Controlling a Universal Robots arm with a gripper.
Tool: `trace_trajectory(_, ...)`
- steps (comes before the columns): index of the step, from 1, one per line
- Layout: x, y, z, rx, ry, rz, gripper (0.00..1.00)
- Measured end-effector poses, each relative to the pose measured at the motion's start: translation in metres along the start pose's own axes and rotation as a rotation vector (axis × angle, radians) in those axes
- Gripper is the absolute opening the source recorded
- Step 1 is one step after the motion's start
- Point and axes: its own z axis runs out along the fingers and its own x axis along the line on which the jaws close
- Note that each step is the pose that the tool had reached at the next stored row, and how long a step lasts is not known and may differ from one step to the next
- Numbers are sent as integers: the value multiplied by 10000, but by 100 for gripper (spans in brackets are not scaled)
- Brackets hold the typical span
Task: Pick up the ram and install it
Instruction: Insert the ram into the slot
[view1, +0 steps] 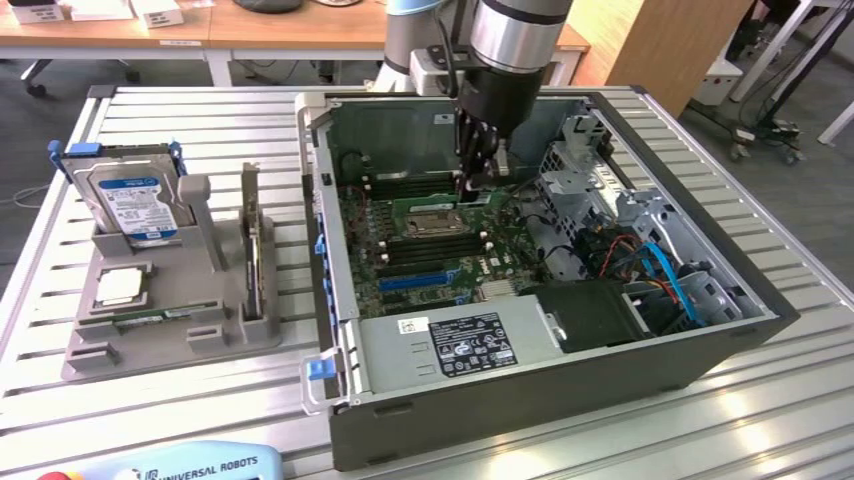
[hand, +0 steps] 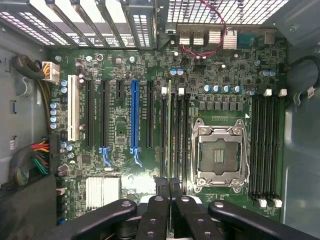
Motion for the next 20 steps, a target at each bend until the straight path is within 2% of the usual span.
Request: trace_trajectory(20,-3,-7,281,-1,1,0,12)
